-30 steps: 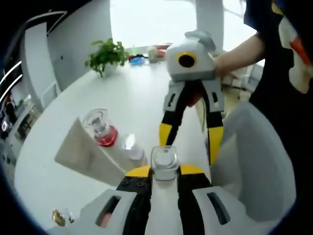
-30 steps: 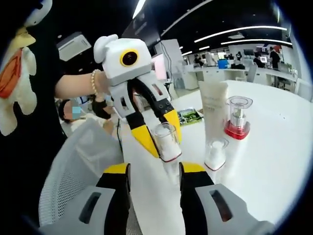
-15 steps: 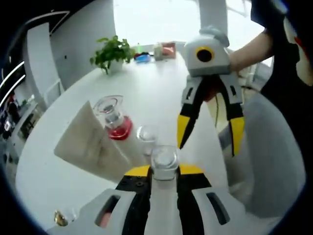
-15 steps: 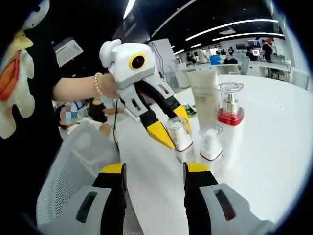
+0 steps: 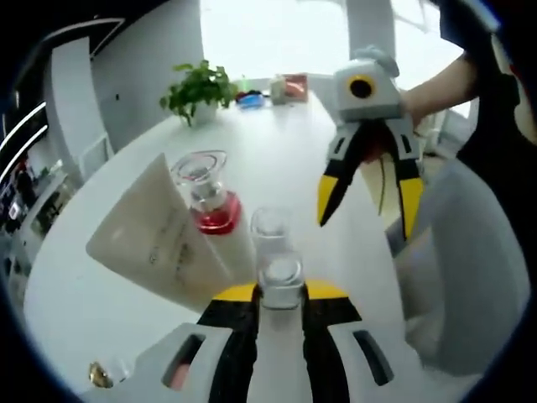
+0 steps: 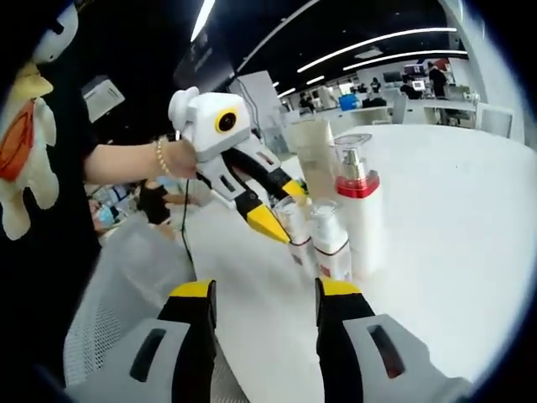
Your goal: Arrange the skincare products in the storage area until every visible bottle or jar stands upright without overlapping.
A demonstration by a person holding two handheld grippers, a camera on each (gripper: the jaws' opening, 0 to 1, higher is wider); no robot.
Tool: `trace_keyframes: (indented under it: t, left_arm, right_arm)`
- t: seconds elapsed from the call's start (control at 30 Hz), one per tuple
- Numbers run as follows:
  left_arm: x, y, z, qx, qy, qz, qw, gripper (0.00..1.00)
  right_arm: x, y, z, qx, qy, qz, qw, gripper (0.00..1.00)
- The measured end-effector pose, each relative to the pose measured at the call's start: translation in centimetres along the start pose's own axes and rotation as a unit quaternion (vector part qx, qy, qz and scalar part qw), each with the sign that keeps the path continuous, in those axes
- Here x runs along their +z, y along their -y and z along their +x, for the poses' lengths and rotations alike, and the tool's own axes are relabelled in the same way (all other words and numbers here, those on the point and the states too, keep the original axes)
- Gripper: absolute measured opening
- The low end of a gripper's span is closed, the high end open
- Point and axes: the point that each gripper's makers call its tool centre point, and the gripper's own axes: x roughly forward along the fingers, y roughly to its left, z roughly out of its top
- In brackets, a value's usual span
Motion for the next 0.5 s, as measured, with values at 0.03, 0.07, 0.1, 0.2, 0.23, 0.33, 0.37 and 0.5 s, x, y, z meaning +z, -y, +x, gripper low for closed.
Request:
trace_keyframes:
  t: [0.03,0.07,0.1,0.2,0.23,0.33,0.37,0.5]
  left_arm:
    - [0.07,-0.08,0.05,0.0,0.004,-0.002,1.0,0.2]
    - [0.17,0.01,0.13,0.0,0.007,-0.004,1.0,0.2]
    - [0.23,0.0,0.17,0.0,0.01,-0.006,0.9999,0.19]
    - [0.34,-0.17,0.3,0.0,0.021,-0.015,0.9997,0.18]
    - [0.28,-0.25,0.32,-0.001,0.025,-0.016,0.9996,0.18]
    - [0.11,-0.23,0.29,-0.005,0.033,-0.031,0.999,0.18]
    - [0.02,-0.31,0.22,-0.005,0.034,-0.034,0.9988,0.18]
    - [-0.48,-0.41,0.01,-0.011,0.039,-0.046,0.9981,0.17]
  right_arm:
    - [-0.04,0.09,-0.05,-0.002,0.0,0.001,1.0,0.47]
    - [-0.07,0.13,-0.08,-0.003,0.0,0.002,1.0,0.47]
    - [-0.08,0.17,-0.1,-0.003,0.0,0.003,1.0,0.47]
    - [-0.14,0.22,-0.1,-0.005,0.0,0.005,1.0,0.47]
    - [-0.15,0.2,-0.07,-0.006,0.0,0.006,1.0,0.47]
    - [-0.21,0.2,0.0,-0.005,0.0,0.007,1.0,0.48]
    - [-0.22,0.2,0.03,-0.005,0.0,0.007,1.0,0.48]
    - [-0.25,0.26,0.19,-0.003,0.0,0.011,0.9999,0.48]
